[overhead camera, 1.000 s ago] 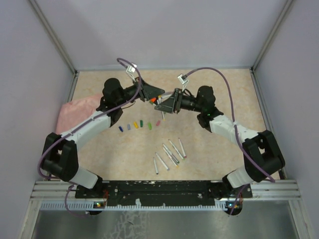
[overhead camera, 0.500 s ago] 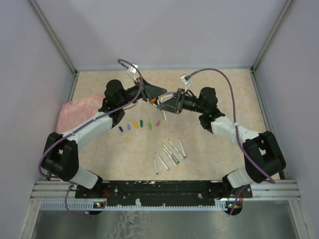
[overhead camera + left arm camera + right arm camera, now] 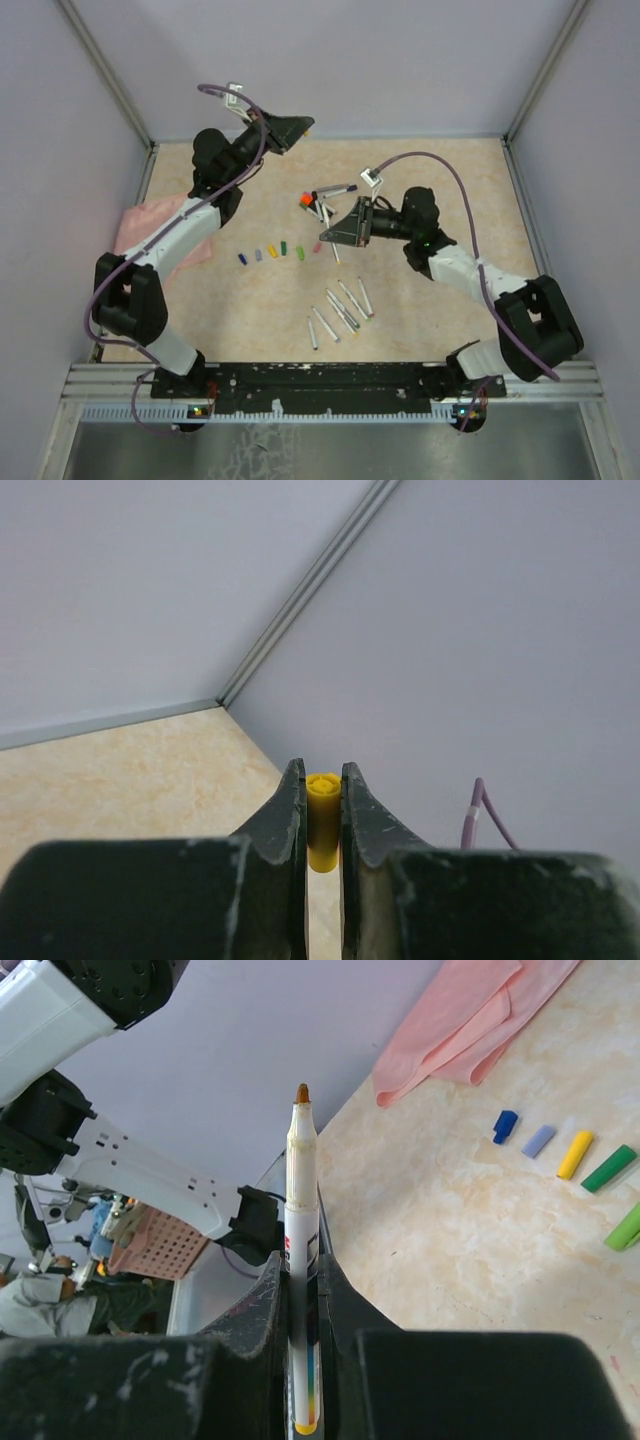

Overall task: Open the pen caps
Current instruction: Place the pen cap at the center of the board.

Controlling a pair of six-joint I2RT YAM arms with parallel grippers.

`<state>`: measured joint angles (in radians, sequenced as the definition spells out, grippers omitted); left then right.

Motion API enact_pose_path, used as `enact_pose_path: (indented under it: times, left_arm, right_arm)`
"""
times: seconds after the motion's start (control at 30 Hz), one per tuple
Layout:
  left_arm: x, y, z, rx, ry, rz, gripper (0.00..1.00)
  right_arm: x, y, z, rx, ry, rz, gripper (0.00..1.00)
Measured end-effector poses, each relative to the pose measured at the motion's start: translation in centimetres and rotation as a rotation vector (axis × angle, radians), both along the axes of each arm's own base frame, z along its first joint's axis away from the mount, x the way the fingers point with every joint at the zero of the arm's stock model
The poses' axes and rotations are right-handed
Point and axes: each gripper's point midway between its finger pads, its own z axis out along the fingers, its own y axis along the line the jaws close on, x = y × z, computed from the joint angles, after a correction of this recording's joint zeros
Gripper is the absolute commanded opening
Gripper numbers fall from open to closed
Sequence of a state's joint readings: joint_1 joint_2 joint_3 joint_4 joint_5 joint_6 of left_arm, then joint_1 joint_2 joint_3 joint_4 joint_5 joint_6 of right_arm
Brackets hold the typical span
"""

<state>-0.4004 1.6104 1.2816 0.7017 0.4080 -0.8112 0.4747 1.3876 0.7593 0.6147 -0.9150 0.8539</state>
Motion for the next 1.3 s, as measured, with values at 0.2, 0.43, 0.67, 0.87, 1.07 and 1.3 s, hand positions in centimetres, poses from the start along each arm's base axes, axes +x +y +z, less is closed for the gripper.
enact_pose_path:
  times: [0.2,0.43,0.67,0.87,1.07,1.3]
  left_arm:
    - [0.2,0.1,-1.9,0.062,0.039,0.016,0.00]
    - [-2.4,1.9,-7.2,0.154,0.161,0.033,0.00]
    - [-3.6,5.9,-12.1,0.191,0.300,0.082,0.00]
    - [-5.1,6.3,-13.2,0.283,0.335,0.086,0.00]
    - [-8.0,4.0,-14.0,0.391,0.317,0.060,0.00]
    - [-10.8,1.6,-16.3,0.504,0.337,0.015,0.00]
  right_arm:
    - [0.2,-1.1,-0.3,-0.044,-0.036,-0.030,0.00]
    - [1.3,-3.5,-2.0,-0.191,-0.075,-0.126,0.00]
    - [2.0,-6.0,-4.1,-0.311,-0.063,-0.203,0.00]
    - [2.4,-7.2,-5.4,-0.406,-0.044,-0.245,0.00]
    - [2.7,-8.1,-6.7,-0.471,-0.020,-0.291,0.00]
    - [2.8,-9.1,-7.2,-0.521,0.002,-0.342,0.00]
